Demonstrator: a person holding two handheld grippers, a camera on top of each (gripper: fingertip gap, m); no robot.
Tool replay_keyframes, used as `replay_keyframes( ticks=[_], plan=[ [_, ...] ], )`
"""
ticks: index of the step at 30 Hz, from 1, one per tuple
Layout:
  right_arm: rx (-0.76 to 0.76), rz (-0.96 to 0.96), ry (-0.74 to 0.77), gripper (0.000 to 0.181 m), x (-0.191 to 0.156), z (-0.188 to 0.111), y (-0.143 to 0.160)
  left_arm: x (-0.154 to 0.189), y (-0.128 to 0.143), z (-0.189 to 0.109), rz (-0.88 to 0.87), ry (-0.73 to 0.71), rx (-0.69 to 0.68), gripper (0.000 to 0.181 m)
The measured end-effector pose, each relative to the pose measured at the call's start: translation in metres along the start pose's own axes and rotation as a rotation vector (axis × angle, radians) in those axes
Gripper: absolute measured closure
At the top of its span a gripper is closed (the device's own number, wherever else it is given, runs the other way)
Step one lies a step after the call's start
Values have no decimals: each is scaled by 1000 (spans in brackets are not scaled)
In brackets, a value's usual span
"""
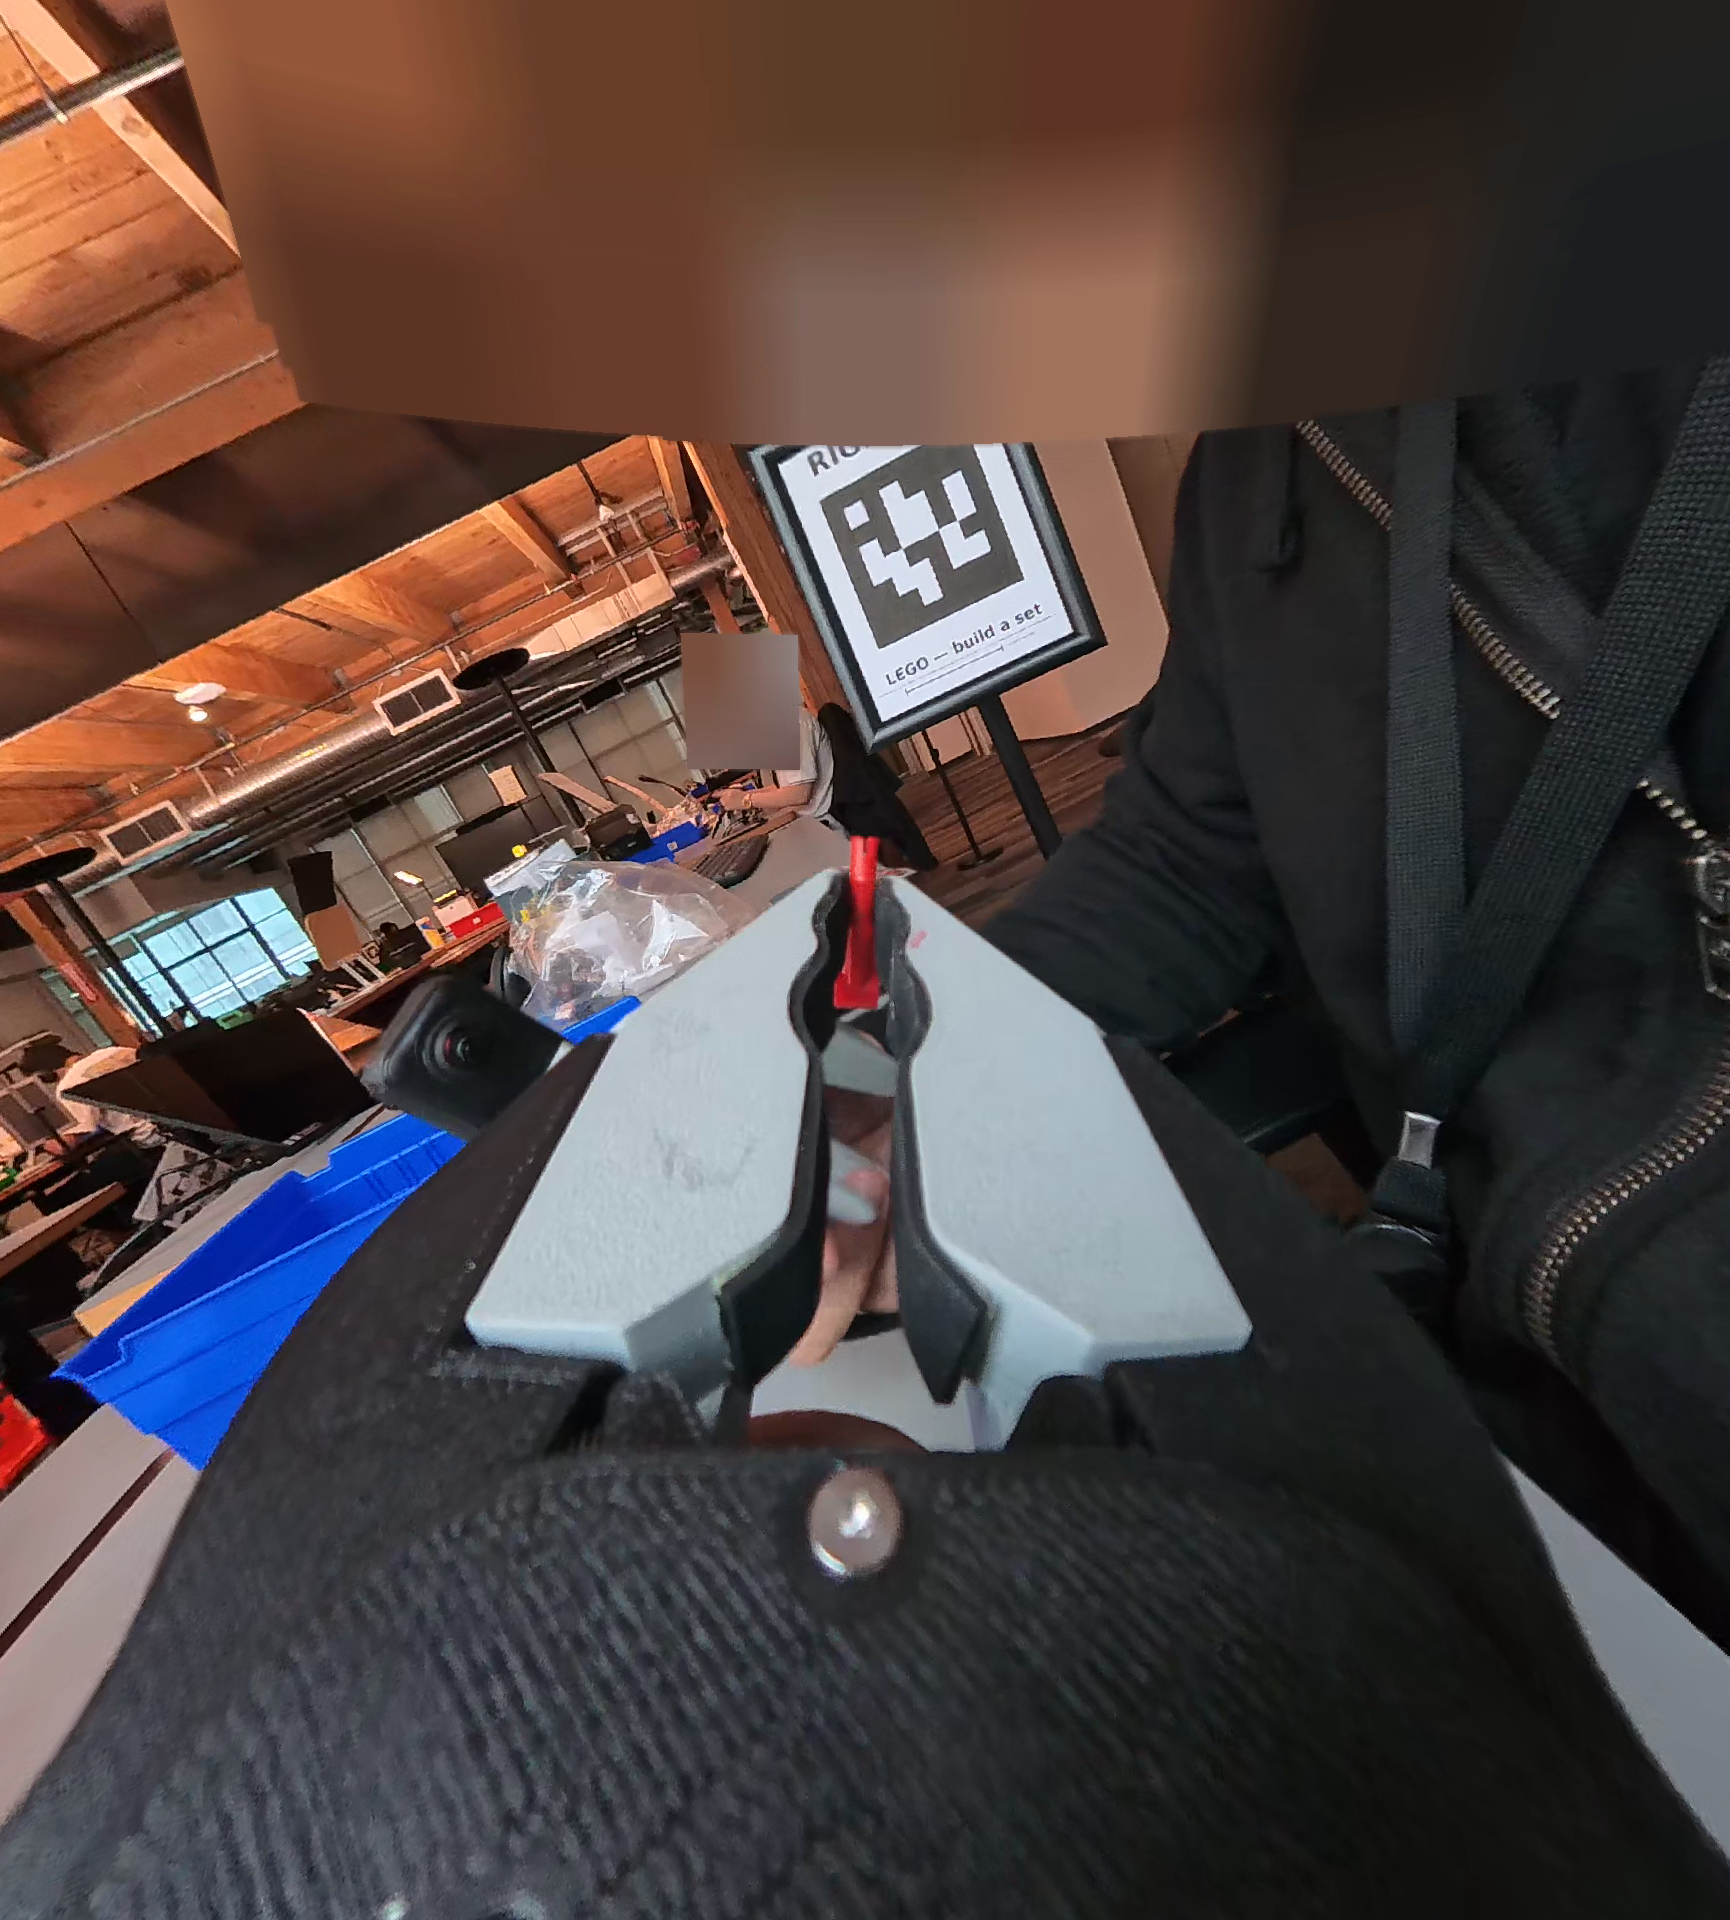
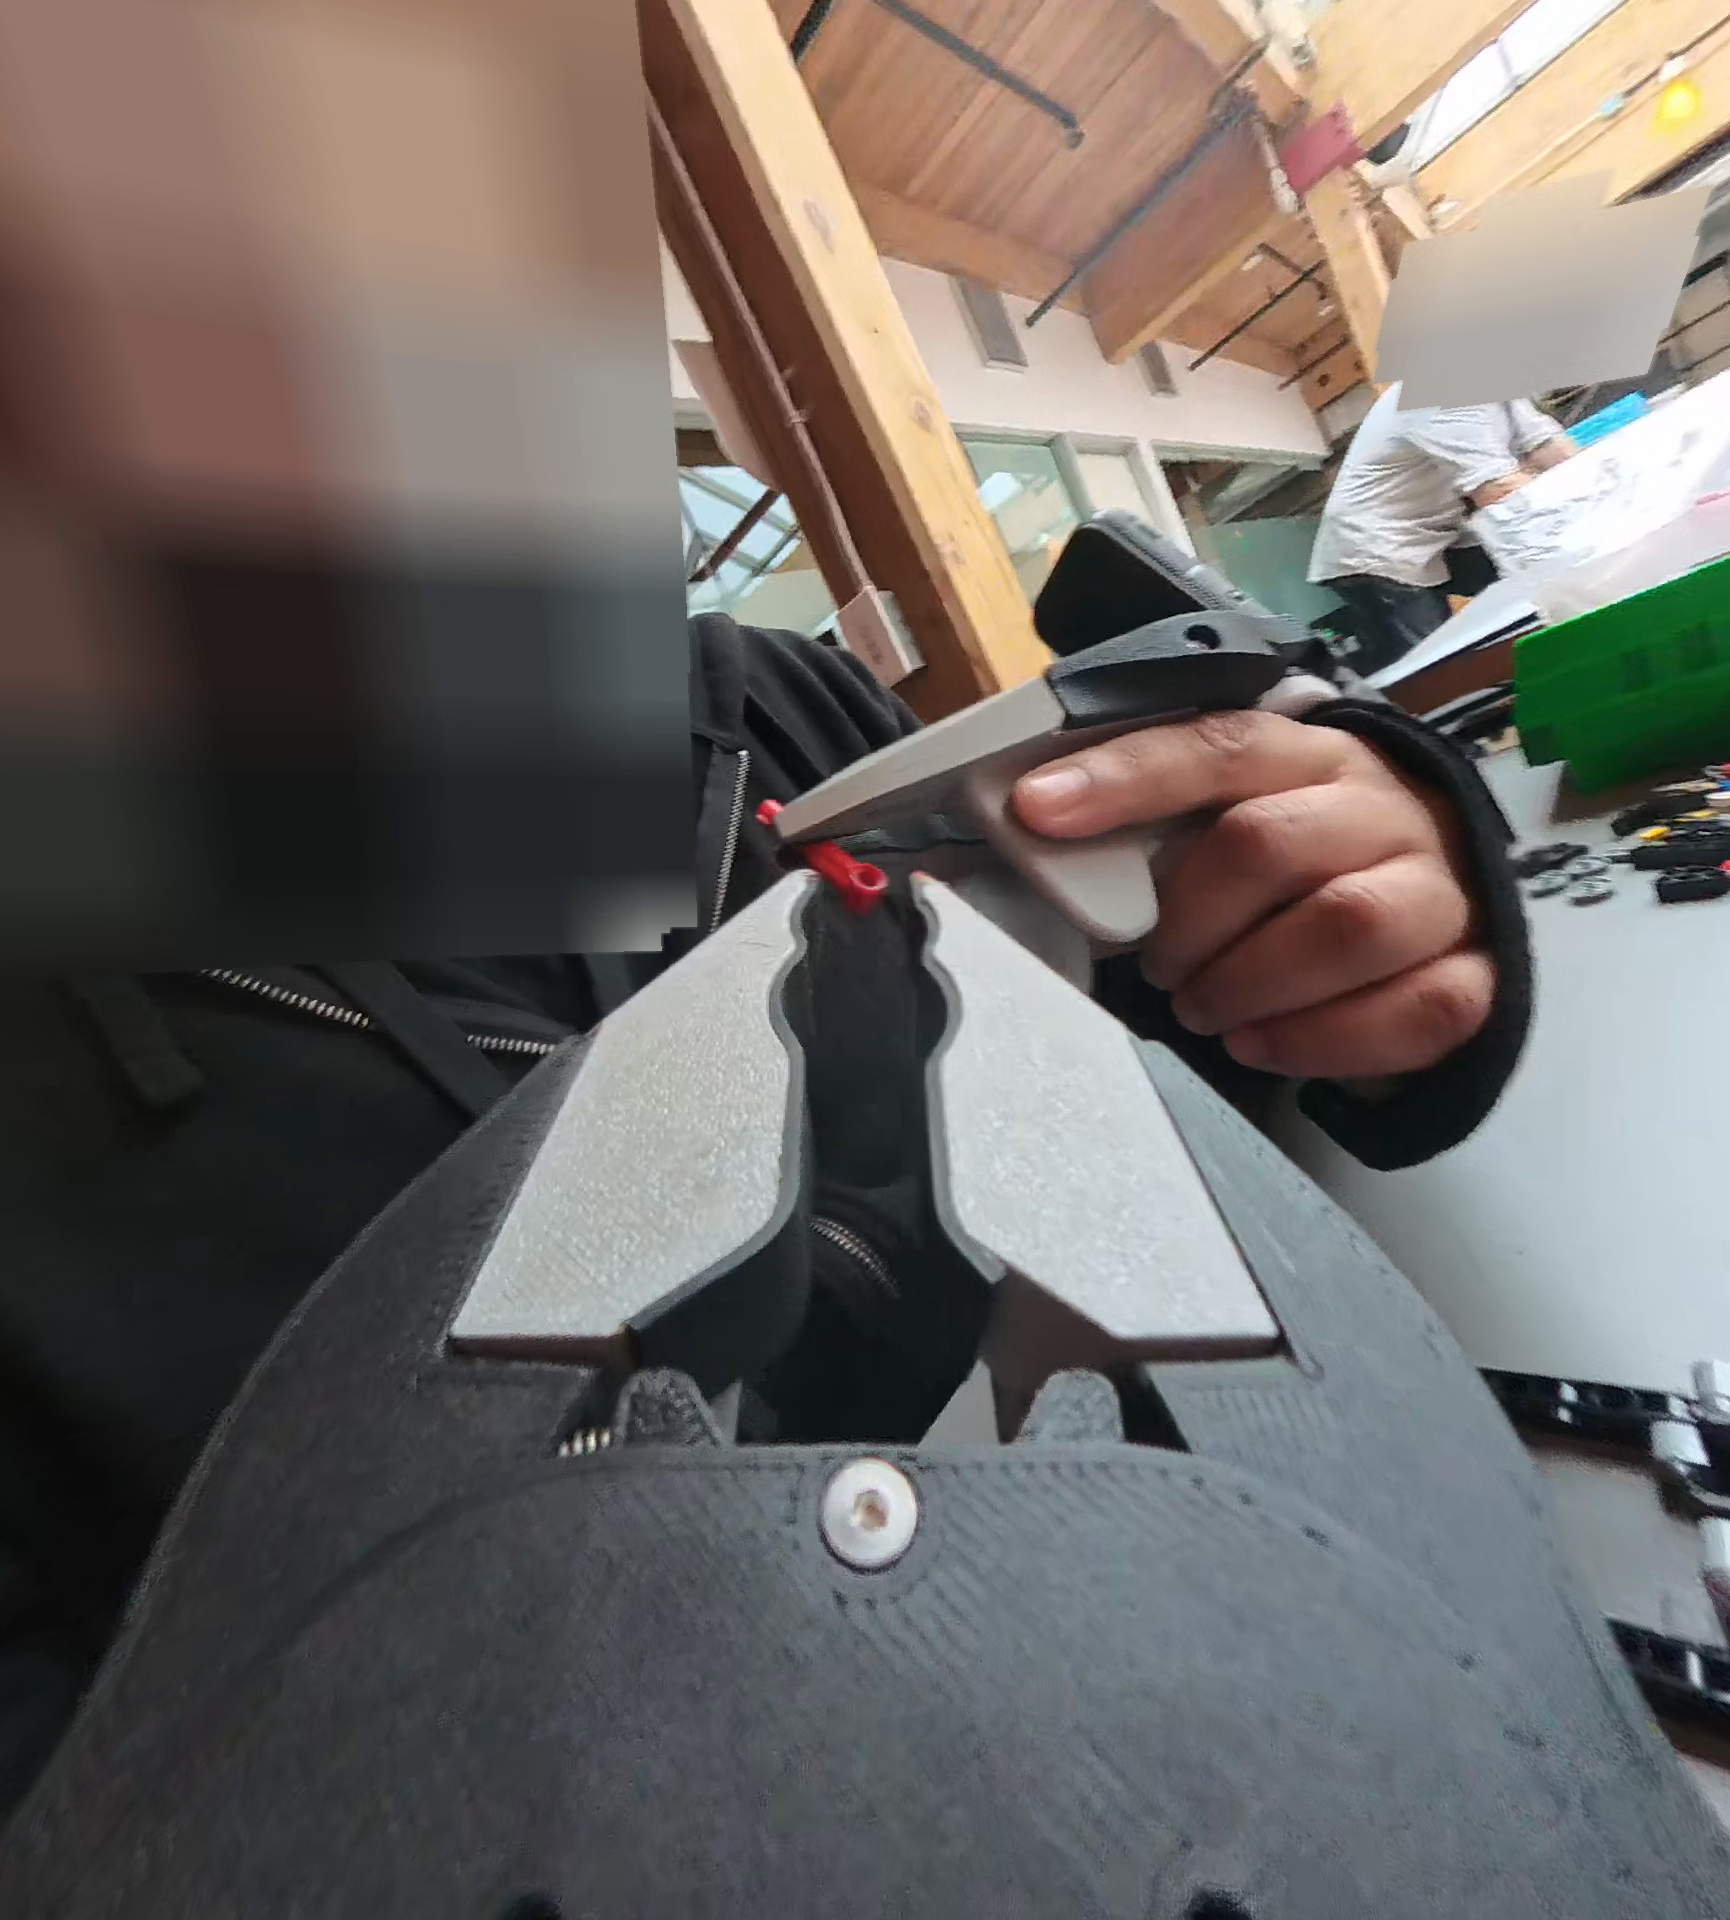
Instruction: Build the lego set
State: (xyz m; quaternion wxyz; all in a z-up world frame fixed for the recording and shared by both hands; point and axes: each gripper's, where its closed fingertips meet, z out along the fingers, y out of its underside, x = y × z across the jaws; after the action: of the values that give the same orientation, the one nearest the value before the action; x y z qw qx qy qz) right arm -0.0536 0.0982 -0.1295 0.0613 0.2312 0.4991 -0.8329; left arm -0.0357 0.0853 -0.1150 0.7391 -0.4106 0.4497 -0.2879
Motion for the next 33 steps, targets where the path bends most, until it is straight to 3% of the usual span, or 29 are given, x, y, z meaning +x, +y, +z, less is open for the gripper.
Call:
replay_keyframes(
  ticks=[2, 4, 9, 14, 21, 24, 33],
  plan=[
    [7, 36, -23, 159, 1, 0, 0, 0, -2, 2, 0, -3, 9, 178],
    [-27, 33, -72, 170, -5, 6, 7, 1, 0, 3, 2, -3, 5, 178],
    [-59, -7, -86, 170, -10, 15, 13, 0, 0, 5, 4, -12, 10, 178],
    [-27, 1, -73, 176, -7, 9, 11, -1, 2, 3, 3, -20, 1, 178],
    [27, 42, -38, 167, -2, -4, 1, -7, 9, -4, -3, -37, -33, 178],
    [17, 58, -14, 177, 3, -3, 4, -6, 12, -4, 6, -32, -46, 178],
    [22, 146, -77, 168, 3, -1, 8, -4, 12, -1, 22, -24, -55, 178]
  ],
)
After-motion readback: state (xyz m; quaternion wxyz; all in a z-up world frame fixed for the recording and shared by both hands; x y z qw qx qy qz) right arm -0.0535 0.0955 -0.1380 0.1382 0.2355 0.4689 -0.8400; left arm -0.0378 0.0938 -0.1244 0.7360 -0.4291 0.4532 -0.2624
